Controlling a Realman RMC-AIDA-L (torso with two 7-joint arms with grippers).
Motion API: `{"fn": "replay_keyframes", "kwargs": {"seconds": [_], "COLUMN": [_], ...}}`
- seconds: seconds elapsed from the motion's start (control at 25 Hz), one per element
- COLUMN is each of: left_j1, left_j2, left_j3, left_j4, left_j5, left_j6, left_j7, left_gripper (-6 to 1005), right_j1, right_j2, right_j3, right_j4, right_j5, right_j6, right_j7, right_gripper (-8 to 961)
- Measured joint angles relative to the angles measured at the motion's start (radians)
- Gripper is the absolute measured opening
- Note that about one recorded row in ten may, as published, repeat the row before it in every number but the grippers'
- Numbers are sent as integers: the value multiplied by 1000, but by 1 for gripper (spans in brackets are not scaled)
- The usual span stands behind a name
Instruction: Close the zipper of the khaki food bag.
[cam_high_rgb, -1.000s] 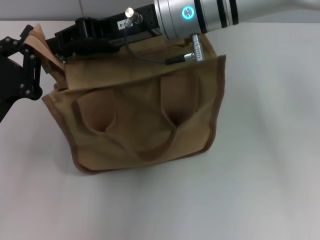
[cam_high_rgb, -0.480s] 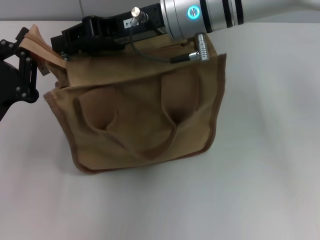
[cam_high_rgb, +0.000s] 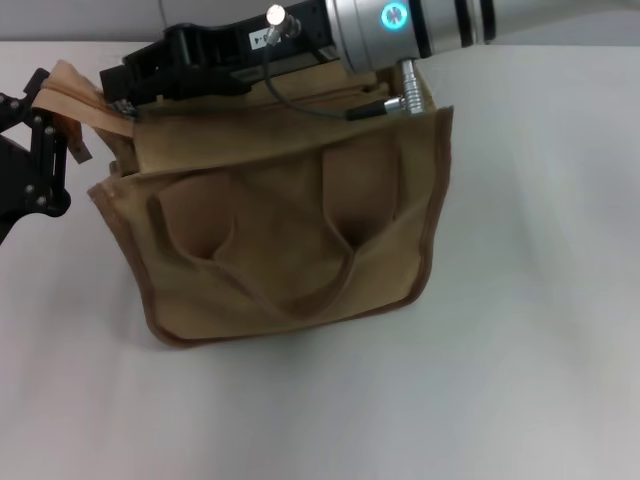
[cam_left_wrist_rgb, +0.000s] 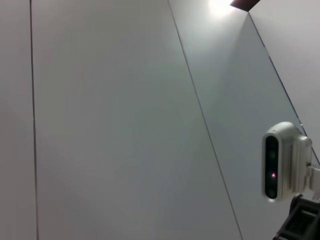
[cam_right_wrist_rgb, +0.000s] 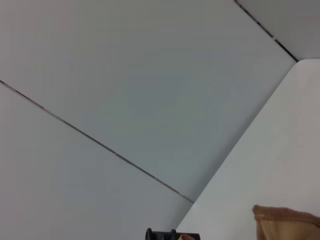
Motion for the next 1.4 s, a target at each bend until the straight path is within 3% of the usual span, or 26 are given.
{"fn": "replay_keyframes", "kwargs": {"seconds": [0.16,0.32,0.6,0.8,1.04,1.2,1.4], "left_j1": [4,5,5,-7,-21,-33,-35], "left_j2": [1,1,0,0,1,0,0], "left_j3": [-1,-1,-1,5,1,0,-5], "left_j4": [-3,-5,-14,-22,-22,-23,-23], "left_j5": [0,0,0,1,0,0,-1], "left_j6": [-6,-8,-3,5,11,14,17], "left_j7": [0,0,-11,-35,-67,-86,-89], "left_gripper": [21,21,20,20,20,21,21], "right_j1": [-35,-90,-193,-207,-212,-213,-205], "right_j2": [-1,-1,1,8,9,9,9], "right_j3": [0,9,76,32,-20,-68,-145], "right_j4": [-50,-104,-143,-132,-56,-33,-46], "right_j5": [-17,-35,128,157,282,332,339], "right_j6": [-1,6,2,11,11,24,86], "right_j7": [-12,-156,-810,-1324,-1772,-1934,-1982], "right_gripper": [268,268,268,268,268,268,268]}}
